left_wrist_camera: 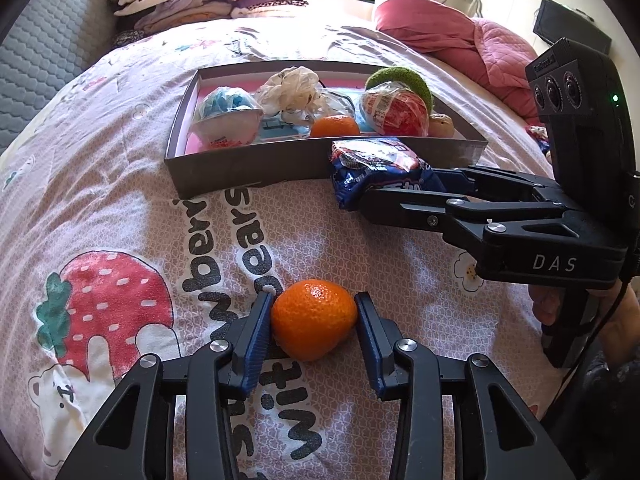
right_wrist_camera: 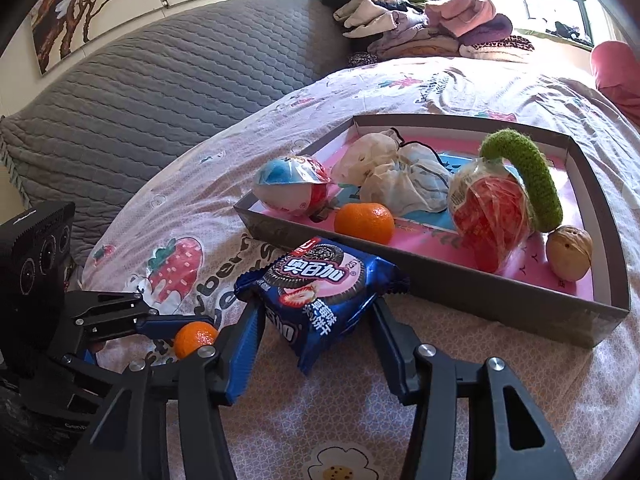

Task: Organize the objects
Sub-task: 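Close left tool on the orange while right tool grasps the blue snack bag, then carry the orange in left tool while right tool carries the snack bag over the box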

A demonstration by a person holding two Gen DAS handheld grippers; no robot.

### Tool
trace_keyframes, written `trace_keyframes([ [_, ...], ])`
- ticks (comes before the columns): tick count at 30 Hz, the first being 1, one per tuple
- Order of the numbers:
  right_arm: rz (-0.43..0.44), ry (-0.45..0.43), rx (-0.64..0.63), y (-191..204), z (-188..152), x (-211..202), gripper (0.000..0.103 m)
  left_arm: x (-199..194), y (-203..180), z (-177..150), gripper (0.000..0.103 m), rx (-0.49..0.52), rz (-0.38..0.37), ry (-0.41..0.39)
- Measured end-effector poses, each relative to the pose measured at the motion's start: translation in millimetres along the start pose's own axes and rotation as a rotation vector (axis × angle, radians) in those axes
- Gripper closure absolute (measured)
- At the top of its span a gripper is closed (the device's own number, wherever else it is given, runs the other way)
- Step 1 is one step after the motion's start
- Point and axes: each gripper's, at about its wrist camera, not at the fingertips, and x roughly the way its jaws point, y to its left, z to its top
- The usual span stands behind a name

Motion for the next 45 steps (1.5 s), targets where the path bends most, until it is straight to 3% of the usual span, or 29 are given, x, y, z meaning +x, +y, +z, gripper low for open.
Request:
trace_keyframes([
  [11,0.005,-0.095,0.047,-3.3,9.4,-14.4,0.053,0.7,0.6,3.0,0.061,-0.006,0.0,0.0],
  [28,0.017,-0.14,0.08,-6.0,21.0,-18.6,0.054,-1.5,8.4,35.4,0.062,-0.048,0.007,-0.044],
  [41,-0.061,-0.233,0.096,-19.4,41.5,-46.9,0.057,-23.2,-0.6,70.9,0.062,-0.021,0.009,-0.13],
  [42,-0.061,-0.239,0.098,-21.1,42.8,-49.6,0.061,-24.4,-1.5,74.3,0.062,-0.02,0.009,-0.135],
  [43,-0.072,-0.249,0.1,-22.4,44.6,-51.8,0.088,-25.2,-2.6,77.2,0.062,-0.019,0.008,-0.137],
  [44,-0.084,-0.253,0.098,-24.0,47.0,-52.8,0.095,-26.0,-3.3,80.4,0.062,-0.018,0.009,-0.144],
  [45,-0.104,-0.251,0.091,-25.4,49.2,-53.4,0.095,-26.0,-4.4,83.5,0.062,-0.014,0.012,-0.147],
])
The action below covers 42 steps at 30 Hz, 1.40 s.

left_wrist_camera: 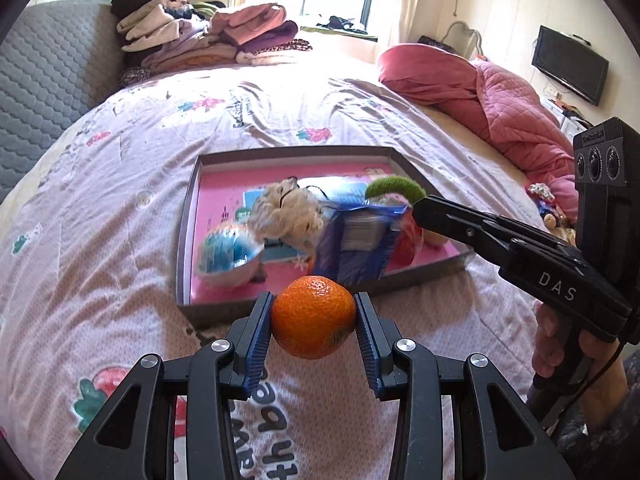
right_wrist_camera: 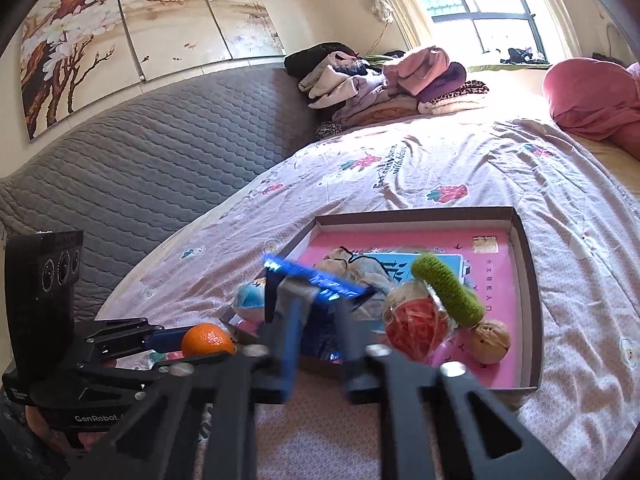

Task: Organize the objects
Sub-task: 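Carry the orange in left tool while right tool carries the snack bag over the box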

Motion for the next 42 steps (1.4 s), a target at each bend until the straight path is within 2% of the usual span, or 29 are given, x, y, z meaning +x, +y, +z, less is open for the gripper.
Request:
trace_keyframes([
  [2,-0.072,0.018,-0.01,-5.2,3.4,4.3,0.095,1.5,-1.7,5.8,0.062,0.005,0.013,-0.007],
  [6,-0.04,0.017,0.049,-18.2,4.5,3.5,0.095,2.2,-1.4,13.1,0.062,0.006,0.014,-0.018],
  [17,-0.032,-0.021,0.006,-10.8,13.8,-10.6,0.096,3.9,-1.1,21.5,0.062,0.004,0.03,-0.037],
  [42,-0.051,-0.013,0.009,-18.2,14.6,-13.9,0.097,22.3,-5.2,35.3,0.062,-0.002,0.052,-0.037],
])
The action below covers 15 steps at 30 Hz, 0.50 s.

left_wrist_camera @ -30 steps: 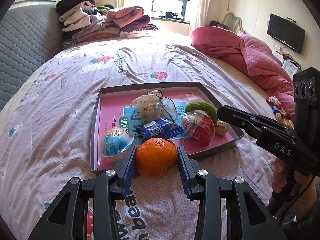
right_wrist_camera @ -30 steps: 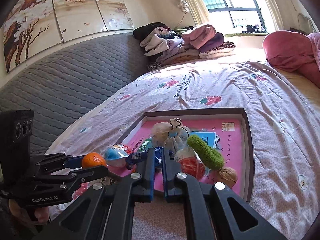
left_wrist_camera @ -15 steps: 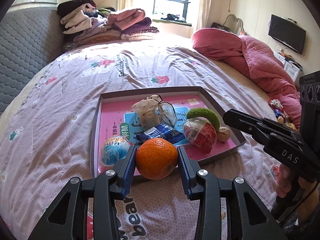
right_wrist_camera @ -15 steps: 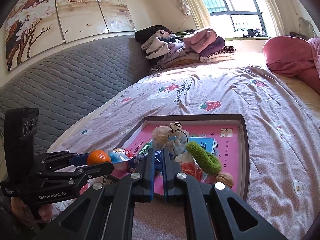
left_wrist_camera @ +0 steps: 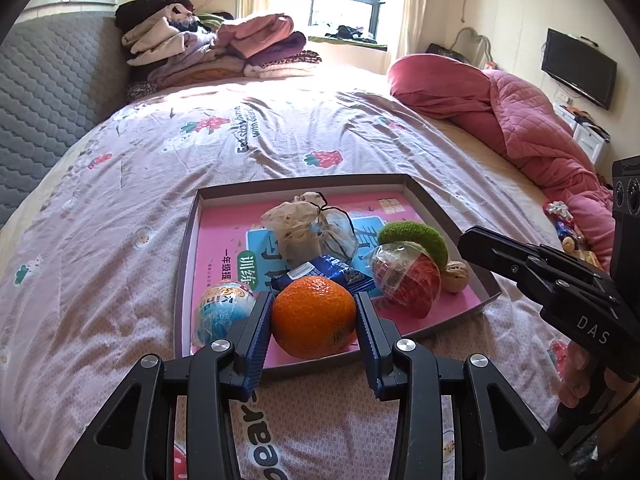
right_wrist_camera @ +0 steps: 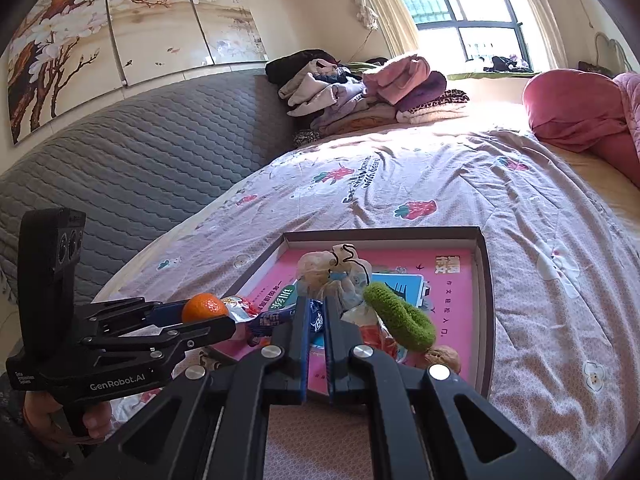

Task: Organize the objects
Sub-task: 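Carry the orange in left tool while right tool carries the snack bag over the box, then lower the orange into the box and open left tool while right tool releases the snack bag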

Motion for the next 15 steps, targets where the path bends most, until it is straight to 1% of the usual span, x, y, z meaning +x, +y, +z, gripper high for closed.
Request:
trace_keyframes([
  [15,-0.007,0.01,-0.003,-6.5,1.9,6.8,0.097,21.6,3.4,12.5,0.062,-0.01,0.011,0.009],
])
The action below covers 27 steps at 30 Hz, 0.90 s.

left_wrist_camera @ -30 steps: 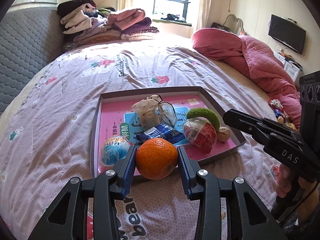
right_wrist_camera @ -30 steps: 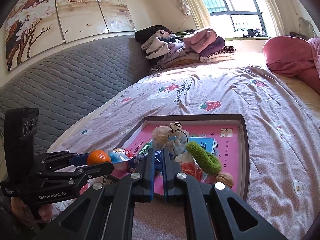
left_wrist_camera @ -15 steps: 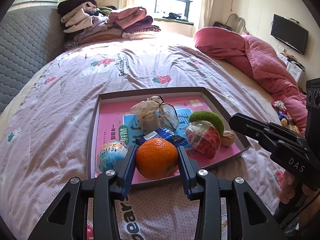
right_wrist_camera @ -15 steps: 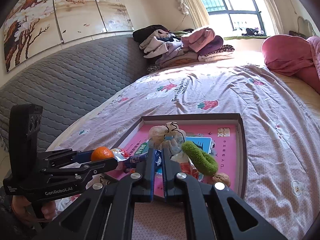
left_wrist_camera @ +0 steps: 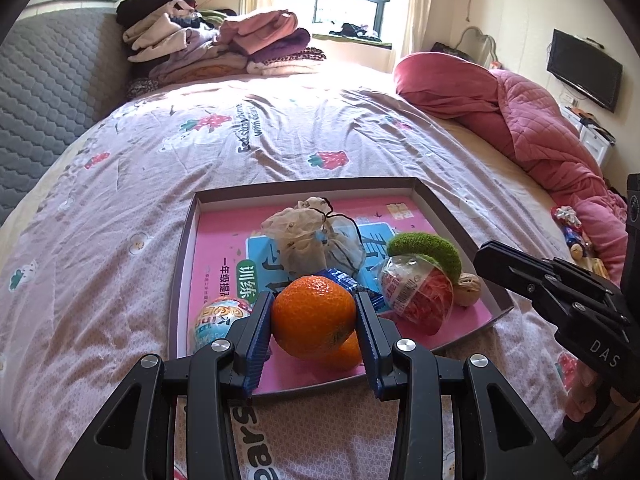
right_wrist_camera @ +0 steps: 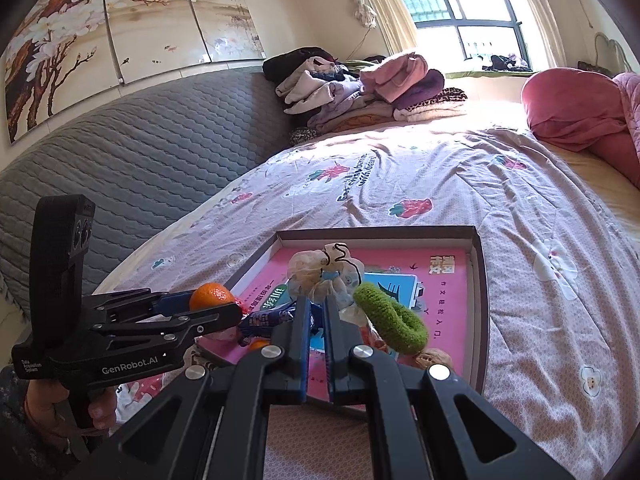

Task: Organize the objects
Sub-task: 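Lower the orange into the box and open left tool while right tool releases the snack bag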

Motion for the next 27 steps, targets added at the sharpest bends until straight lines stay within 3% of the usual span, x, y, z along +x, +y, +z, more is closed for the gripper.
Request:
trace_keyframes([
  [27,-0.043,0.05,0.017,-22.9,-2.1,29.8,0.096,54.9,17.0,7.2,0.061,-0.029,0.017,0.058],
])
